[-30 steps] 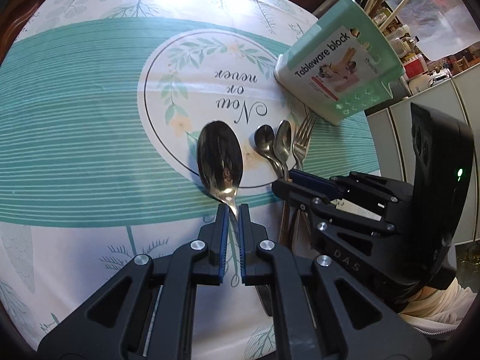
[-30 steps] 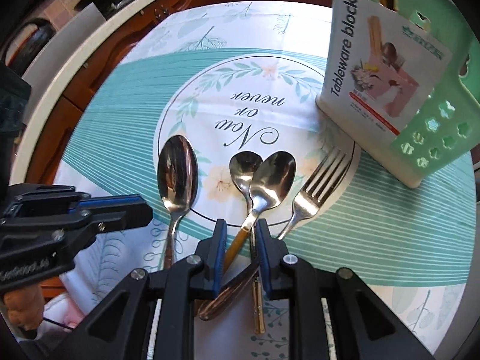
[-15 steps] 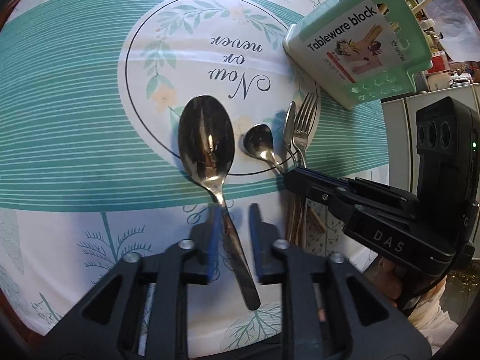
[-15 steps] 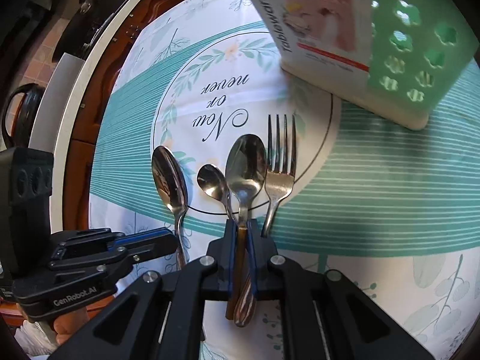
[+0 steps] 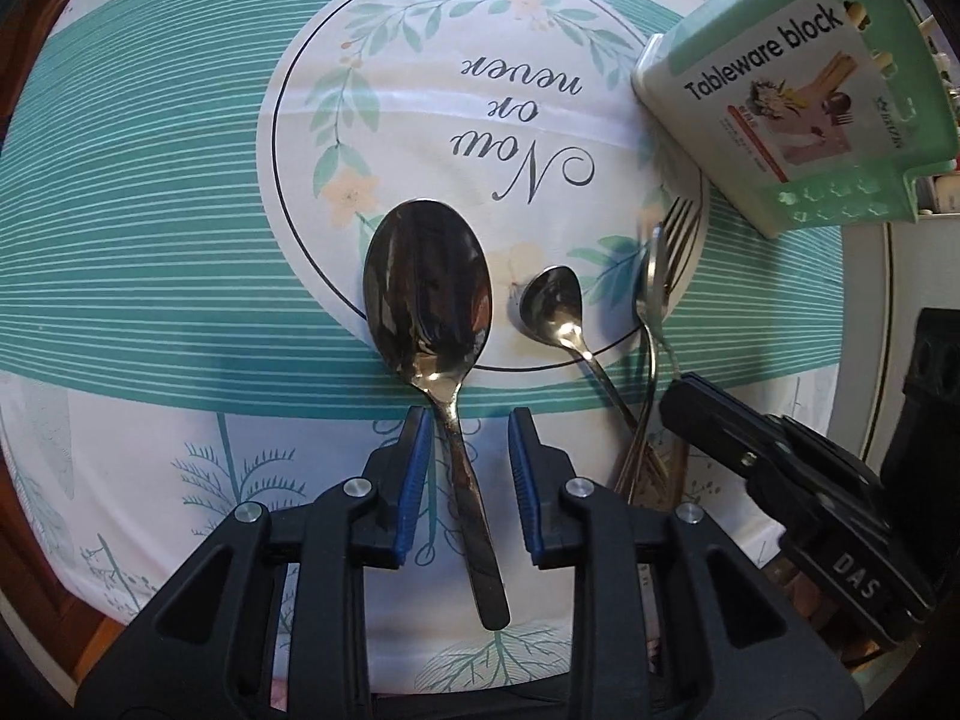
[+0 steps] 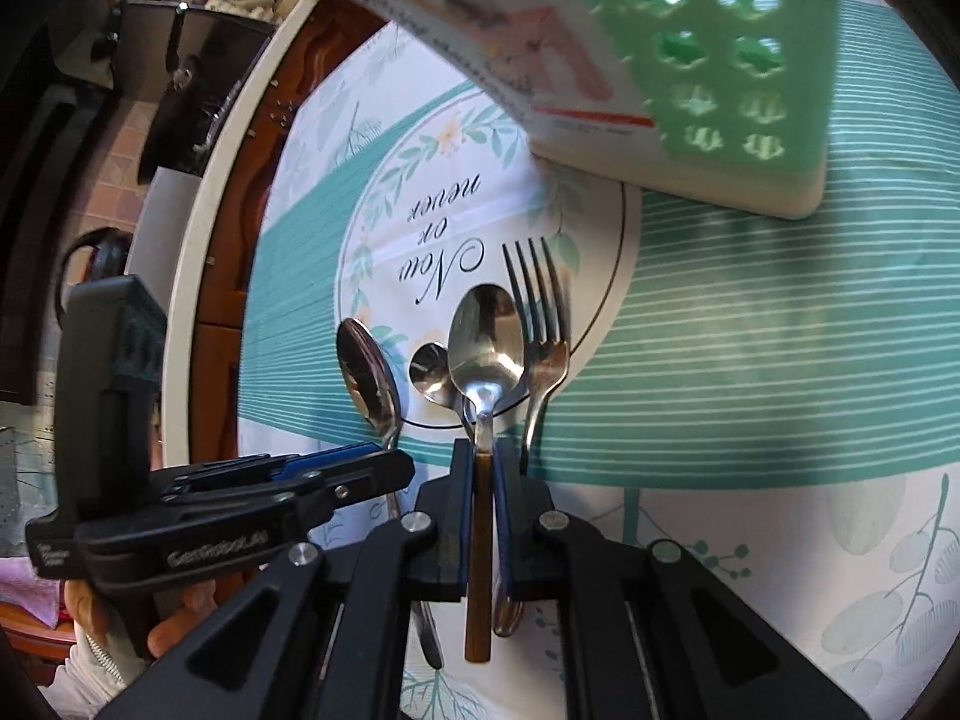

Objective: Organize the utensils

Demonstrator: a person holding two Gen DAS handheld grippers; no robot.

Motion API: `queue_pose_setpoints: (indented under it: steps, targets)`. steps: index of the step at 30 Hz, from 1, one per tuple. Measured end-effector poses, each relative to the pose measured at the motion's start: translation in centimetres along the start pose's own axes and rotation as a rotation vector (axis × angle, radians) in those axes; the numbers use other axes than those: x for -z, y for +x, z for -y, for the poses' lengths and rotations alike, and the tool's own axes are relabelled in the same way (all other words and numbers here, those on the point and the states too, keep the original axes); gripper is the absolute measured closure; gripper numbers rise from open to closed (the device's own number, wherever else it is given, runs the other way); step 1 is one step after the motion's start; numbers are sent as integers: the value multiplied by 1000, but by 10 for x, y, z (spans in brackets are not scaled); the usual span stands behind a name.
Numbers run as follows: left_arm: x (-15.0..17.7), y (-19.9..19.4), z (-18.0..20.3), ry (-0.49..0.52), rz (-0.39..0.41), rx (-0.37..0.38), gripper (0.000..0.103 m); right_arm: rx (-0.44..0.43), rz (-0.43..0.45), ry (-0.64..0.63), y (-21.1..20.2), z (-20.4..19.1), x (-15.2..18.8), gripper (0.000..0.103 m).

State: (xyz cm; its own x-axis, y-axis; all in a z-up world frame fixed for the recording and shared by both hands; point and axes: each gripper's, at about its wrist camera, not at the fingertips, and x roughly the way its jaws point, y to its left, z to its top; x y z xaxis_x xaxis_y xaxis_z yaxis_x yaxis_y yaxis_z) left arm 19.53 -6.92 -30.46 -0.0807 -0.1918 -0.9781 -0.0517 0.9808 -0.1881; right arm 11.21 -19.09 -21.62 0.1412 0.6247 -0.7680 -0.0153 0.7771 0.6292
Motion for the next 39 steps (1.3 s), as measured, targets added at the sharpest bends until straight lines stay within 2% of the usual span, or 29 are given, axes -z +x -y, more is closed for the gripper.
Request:
queue_pose_setpoints:
  steps: [5, 14, 16, 20, 29, 39]
  targets:
    - [-7, 6, 18, -11, -31, -82, 96, -46, 30, 16, -9, 7, 2, 97]
    - [0, 3, 20, -5, 1, -70, 100, -105, 48, 52, -18, 32, 10, 97]
    - [17, -2, 16, 24, 44, -79, 100, -115, 53, 54, -20, 35, 10, 97]
    - [31, -14, 23, 60, 131, -63, 100, -122, 77, 32, -27, 36, 12, 97]
    - [67, -71, 38, 142, 435, -36, 100, -150, 177, -64, -50, 20, 16, 97]
    - [96, -128, 56, 223, 650, 18, 100, -146, 316, -207, -78, -10, 26, 97]
